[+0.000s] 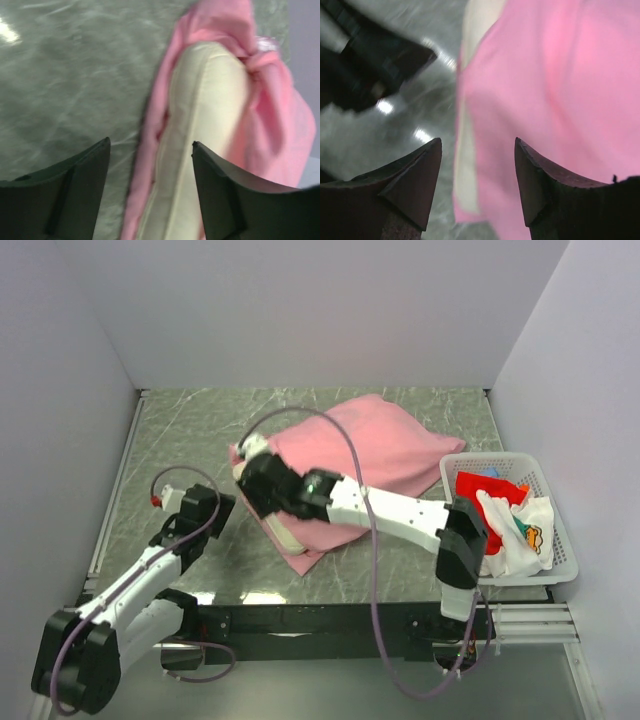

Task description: Put the pillow into the pillowcase

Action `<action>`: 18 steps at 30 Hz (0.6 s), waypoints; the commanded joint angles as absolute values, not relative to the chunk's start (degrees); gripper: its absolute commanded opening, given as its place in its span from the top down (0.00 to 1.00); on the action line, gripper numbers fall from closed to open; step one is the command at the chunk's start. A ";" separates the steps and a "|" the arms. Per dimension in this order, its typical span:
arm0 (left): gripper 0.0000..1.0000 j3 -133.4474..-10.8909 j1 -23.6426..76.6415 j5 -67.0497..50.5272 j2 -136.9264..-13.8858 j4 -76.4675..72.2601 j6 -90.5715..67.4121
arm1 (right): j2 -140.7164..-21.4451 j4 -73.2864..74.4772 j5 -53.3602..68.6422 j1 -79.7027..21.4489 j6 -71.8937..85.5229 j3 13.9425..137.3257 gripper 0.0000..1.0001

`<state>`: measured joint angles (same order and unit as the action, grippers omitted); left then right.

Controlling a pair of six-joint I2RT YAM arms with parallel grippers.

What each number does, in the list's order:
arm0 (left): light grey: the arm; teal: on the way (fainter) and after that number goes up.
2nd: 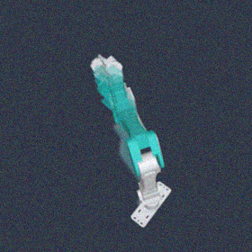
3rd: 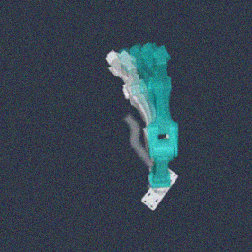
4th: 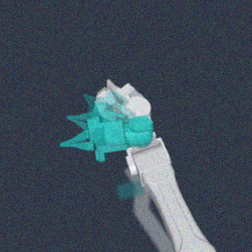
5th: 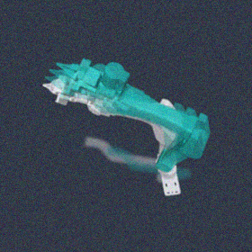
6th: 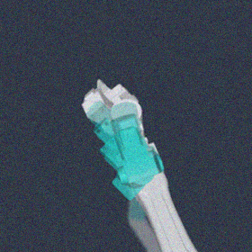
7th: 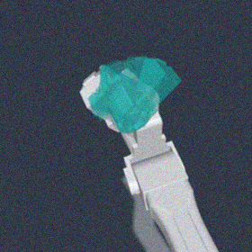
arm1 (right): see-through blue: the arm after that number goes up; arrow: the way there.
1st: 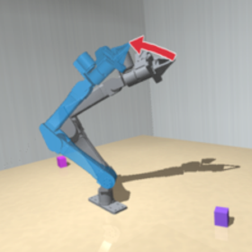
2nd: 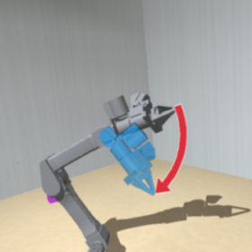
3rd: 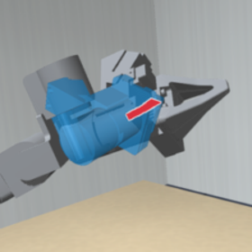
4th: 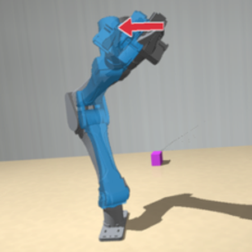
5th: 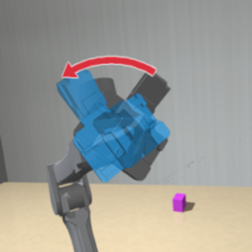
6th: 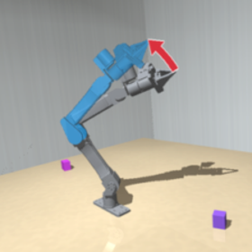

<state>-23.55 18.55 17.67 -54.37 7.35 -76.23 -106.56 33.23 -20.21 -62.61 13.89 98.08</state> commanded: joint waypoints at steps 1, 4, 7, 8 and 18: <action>0.35 -19.08 16.18 14.77 -48.70 10.64 -76.21 | -100.11 26.11 -22.58 -70.03 10.55 89.14 0.31; 0.34 -18.72 14.94 13.63 -46.50 10.81 -74.72 | -103.70 27.32 -28.37 -70.84 11.42 86.74 0.22; 0.31 -18.20 13.54 10.47 -47.02 8.97 -73.57 | -108.88 26.81 -32.52 -70.84 10.29 86.22 0.07; 0.30 -17.93 13.54 8.37 -47.54 8.18 -73.22 | -109.94 26.98 -33.13 -70.67 10.46 86.48 0.04; 0.28 -15.20 13.27 3.69 -45.88 3.34 -70.67 | -119.70 30.93 -32.87 -66.01 13.97 90.35 0.05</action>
